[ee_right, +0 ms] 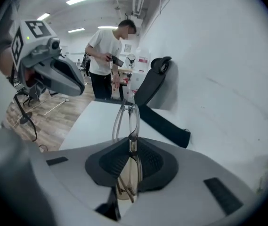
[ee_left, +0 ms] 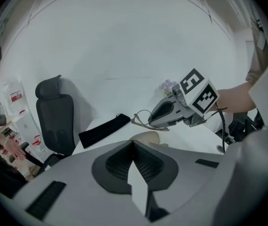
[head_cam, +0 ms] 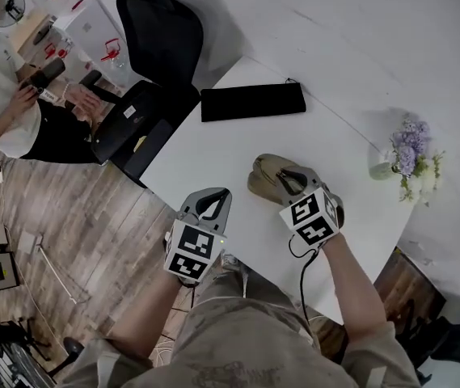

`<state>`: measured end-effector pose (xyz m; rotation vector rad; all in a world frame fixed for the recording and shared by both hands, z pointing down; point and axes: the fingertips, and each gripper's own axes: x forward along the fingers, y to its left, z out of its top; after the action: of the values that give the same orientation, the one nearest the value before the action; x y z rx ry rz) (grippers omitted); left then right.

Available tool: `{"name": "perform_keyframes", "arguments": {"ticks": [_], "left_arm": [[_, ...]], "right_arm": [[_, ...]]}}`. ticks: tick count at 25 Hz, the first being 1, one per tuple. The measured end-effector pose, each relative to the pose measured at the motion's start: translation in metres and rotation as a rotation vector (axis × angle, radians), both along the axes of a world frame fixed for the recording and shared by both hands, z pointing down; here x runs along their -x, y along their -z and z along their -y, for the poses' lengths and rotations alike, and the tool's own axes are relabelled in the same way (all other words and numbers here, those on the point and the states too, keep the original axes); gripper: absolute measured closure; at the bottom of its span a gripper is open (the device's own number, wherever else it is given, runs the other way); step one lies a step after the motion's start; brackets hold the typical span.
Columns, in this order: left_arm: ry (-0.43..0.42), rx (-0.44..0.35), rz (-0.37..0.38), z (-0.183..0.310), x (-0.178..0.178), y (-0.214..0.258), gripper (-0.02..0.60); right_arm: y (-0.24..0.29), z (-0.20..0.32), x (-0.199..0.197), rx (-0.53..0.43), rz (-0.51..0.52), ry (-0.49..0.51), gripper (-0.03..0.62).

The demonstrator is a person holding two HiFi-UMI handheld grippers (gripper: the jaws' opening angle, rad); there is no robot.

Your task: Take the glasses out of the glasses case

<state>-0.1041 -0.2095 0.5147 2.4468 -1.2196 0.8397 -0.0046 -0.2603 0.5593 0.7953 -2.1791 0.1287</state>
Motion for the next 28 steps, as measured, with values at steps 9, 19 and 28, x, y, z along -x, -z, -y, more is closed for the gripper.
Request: {"name": "perform_keyframes", "arguments": {"ticks": [9,19,28], "left_arm": [[0.019,-0.198,-0.014,0.010,0.012,0.091,0.565],[-0.012,-0.402,-0.040,-0.007,0.002,0.184,0.565],[-0.008,-0.464,-0.109,-0.037,-0.007,0.220,0.565]], "right_arm": [[0.158,-0.007,-0.008,-0.230,0.243,-0.071,0.526],[0.266,-0.058,-0.033,-0.390,0.454,-0.102,0.526],[0.290,-0.107,-0.052,-0.381,0.594,-0.152,0.526]]}}
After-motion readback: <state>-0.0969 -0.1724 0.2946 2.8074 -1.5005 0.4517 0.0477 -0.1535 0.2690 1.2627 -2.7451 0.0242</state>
